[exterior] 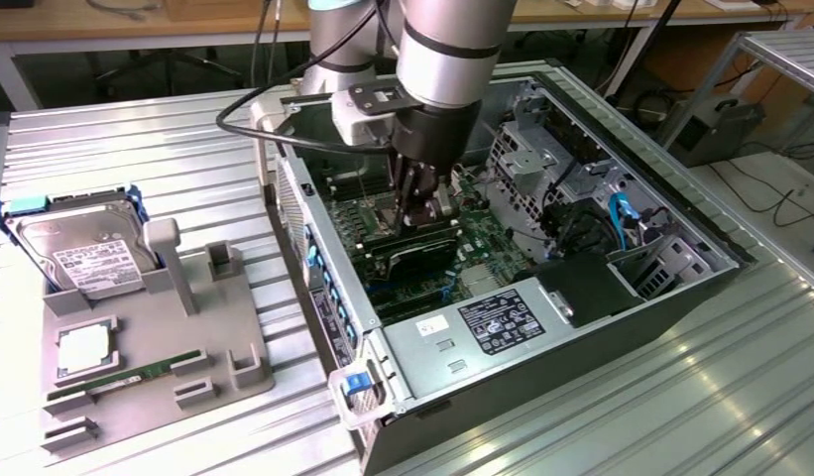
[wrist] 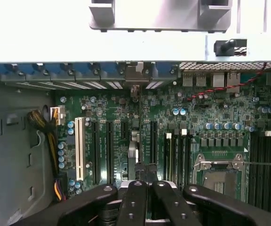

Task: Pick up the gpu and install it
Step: 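Press down on the gpu until it lock into place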

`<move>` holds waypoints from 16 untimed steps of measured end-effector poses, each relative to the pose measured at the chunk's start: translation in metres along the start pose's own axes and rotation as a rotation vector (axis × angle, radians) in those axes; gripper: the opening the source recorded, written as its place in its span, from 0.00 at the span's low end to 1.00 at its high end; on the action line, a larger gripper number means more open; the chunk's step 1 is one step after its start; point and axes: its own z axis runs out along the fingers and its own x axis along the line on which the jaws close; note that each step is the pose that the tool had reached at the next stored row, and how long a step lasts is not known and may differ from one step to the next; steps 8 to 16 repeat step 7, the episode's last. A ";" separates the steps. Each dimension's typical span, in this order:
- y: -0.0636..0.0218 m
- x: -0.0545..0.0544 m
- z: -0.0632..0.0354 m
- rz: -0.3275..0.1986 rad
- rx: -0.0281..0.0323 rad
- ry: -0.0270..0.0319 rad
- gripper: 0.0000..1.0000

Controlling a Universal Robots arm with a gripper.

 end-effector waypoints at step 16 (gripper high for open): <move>0.0000 0.000 0.0000 0.000 0.0000 0.0001 0.11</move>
